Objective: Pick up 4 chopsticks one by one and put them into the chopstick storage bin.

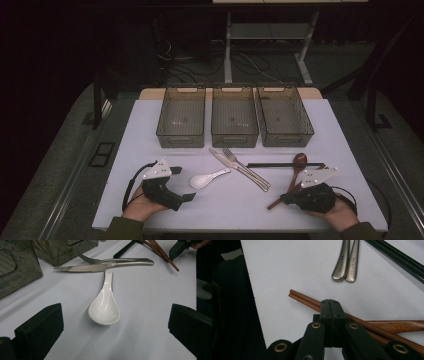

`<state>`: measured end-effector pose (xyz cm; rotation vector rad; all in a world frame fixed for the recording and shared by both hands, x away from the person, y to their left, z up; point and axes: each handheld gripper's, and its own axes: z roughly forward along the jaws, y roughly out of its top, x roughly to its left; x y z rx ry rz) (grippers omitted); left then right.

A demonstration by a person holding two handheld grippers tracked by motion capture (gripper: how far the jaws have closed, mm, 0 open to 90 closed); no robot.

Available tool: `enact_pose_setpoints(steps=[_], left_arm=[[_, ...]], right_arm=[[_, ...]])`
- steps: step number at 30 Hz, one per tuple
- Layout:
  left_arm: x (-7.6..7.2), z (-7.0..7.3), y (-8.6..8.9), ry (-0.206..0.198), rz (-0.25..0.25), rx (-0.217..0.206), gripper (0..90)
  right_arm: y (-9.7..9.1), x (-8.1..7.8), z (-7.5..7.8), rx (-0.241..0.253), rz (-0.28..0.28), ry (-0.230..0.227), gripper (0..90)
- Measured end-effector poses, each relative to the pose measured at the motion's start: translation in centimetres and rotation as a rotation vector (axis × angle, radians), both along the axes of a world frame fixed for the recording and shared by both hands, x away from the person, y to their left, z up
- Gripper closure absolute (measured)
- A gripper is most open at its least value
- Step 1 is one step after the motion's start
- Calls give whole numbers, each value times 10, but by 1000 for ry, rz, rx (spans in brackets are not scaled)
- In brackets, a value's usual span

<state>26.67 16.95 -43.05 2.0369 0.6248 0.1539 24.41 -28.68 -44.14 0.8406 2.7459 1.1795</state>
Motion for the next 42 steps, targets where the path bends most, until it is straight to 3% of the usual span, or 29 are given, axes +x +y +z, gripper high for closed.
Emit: enact_pose_setpoints(steps=[42], left_arm=[[0, 0, 0, -10, -2, 11, 0]], right_arm=[[5, 10, -1, -24, -6, -18, 898]])
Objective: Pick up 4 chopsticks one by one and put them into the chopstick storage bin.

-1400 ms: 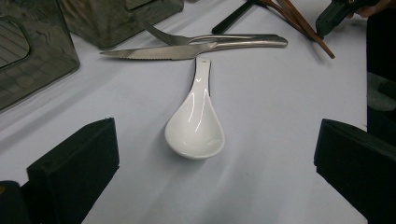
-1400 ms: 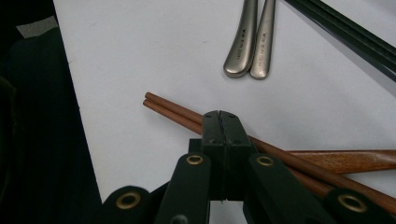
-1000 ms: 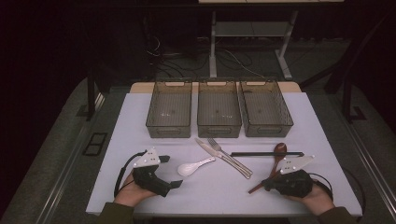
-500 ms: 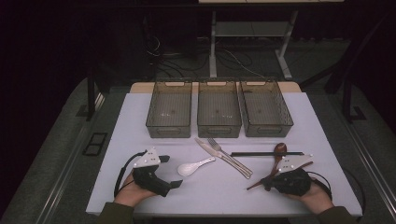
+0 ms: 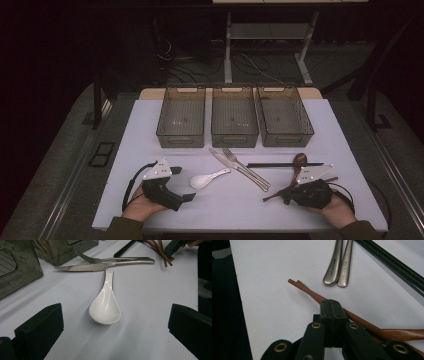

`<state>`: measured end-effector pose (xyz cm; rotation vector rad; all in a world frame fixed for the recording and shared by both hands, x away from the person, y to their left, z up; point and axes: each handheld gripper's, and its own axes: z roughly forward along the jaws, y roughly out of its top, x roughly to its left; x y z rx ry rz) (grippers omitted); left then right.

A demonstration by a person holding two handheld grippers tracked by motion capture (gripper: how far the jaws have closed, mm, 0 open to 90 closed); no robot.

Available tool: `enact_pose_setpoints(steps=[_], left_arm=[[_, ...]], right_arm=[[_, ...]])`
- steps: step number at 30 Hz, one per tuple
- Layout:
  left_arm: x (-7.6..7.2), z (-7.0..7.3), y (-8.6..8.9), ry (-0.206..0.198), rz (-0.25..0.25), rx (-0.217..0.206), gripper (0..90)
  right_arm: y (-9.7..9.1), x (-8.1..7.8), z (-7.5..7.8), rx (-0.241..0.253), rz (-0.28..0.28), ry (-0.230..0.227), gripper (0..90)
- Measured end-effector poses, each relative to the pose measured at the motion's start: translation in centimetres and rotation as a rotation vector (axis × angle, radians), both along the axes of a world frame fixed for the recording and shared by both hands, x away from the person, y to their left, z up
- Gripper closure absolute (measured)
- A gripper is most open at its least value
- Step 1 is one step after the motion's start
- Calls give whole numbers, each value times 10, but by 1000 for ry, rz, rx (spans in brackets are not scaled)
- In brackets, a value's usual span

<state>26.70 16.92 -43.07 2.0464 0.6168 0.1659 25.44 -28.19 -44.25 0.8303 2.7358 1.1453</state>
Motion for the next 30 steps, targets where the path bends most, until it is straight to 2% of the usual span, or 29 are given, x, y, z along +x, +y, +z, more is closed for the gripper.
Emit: enact_pose_setpoints(steps=[30], left_arm=[[0, -1, -1, 6, -3, -3, 0]], right_arm=[[5, 11, -2, 0, -18, -11, 898]])
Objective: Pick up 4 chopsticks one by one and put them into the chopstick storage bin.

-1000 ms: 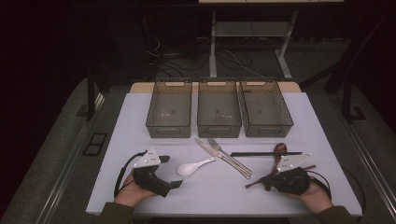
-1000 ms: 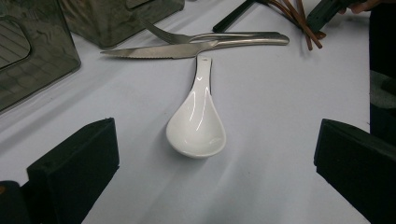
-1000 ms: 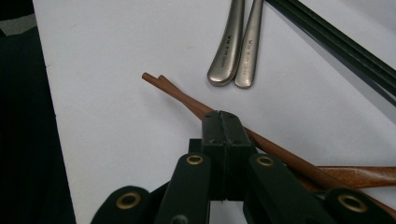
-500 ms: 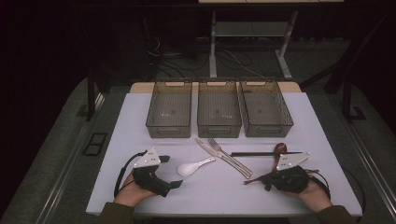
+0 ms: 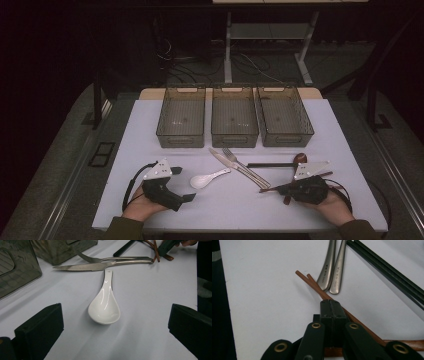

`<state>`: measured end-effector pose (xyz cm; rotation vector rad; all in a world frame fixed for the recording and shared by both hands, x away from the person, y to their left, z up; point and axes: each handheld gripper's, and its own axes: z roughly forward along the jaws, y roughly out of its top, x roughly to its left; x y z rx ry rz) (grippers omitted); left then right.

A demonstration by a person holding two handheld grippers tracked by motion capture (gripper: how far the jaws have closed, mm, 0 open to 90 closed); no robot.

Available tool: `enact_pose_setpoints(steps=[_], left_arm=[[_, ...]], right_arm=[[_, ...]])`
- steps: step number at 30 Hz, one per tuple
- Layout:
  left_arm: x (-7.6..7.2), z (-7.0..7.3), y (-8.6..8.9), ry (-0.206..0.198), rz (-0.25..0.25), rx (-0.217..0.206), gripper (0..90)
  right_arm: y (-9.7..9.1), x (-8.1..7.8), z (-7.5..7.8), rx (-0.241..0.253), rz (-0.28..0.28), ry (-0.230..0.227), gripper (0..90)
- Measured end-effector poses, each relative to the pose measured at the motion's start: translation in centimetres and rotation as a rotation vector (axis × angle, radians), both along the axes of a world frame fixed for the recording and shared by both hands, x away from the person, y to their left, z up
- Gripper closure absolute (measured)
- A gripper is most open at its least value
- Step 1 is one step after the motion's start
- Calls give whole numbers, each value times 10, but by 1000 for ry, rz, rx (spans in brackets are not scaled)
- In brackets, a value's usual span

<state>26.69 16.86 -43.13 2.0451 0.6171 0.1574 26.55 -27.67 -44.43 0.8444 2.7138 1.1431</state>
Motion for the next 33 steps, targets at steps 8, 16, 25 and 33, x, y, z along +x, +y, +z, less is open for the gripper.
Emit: enact_pose_setpoints(steps=[8, 16, 25, 33], left_arm=[[0, 0, 0, 1, -1, -2, 0], [0, 0, 0, 1, 0, -5, 0], [0, 0, 0, 0, 0, -4, 0], [0, 0, 0, 2, 0, -3, 0]], right_arm=[[1, 3, 0, 1, -6, -3, 898], [1, 6, 0, 2, -14, -4, 898], [1, 11, 0, 7, -24, -7, 898], [2, 14, 1, 14, -28, -12, 898]])
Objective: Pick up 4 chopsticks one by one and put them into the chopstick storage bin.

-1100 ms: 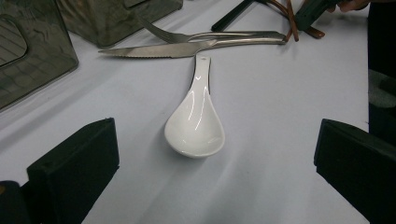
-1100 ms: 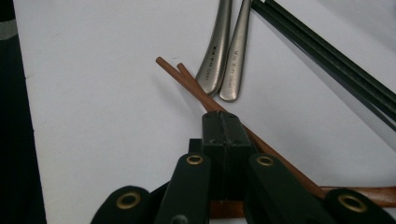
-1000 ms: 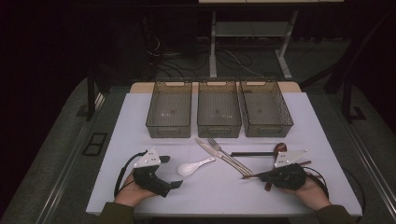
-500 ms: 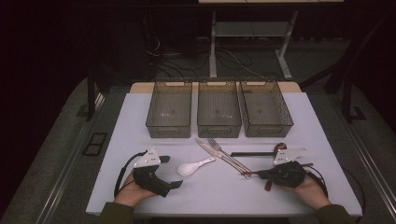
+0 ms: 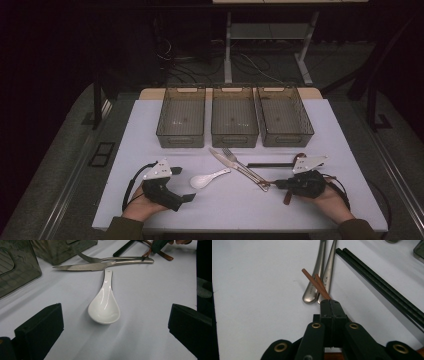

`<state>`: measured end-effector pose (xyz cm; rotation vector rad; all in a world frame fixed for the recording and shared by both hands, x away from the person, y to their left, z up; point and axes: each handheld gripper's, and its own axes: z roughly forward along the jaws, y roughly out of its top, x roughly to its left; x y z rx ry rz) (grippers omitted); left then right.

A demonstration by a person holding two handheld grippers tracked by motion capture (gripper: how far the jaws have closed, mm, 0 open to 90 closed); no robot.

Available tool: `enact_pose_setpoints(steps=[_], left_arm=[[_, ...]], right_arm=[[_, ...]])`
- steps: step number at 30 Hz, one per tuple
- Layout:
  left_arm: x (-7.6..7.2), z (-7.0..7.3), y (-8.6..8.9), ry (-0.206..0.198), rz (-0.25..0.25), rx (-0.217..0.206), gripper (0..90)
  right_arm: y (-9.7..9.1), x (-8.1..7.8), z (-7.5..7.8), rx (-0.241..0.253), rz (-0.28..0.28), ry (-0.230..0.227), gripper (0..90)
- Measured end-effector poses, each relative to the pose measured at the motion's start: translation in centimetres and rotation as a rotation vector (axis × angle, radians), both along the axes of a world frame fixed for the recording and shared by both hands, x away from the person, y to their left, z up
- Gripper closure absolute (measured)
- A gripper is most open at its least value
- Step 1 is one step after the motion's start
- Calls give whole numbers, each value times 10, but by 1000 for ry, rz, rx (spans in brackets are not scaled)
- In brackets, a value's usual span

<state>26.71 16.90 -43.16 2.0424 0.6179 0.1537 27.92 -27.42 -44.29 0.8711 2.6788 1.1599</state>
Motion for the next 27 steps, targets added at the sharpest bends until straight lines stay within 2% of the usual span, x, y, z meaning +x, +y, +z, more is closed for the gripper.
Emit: enact_pose_setpoints(steps=[27], left_arm=[[0, 0, 0, 1, -3, 0, 0]], right_arm=[[6, 19, 2, 2, -30, -22, 898]])
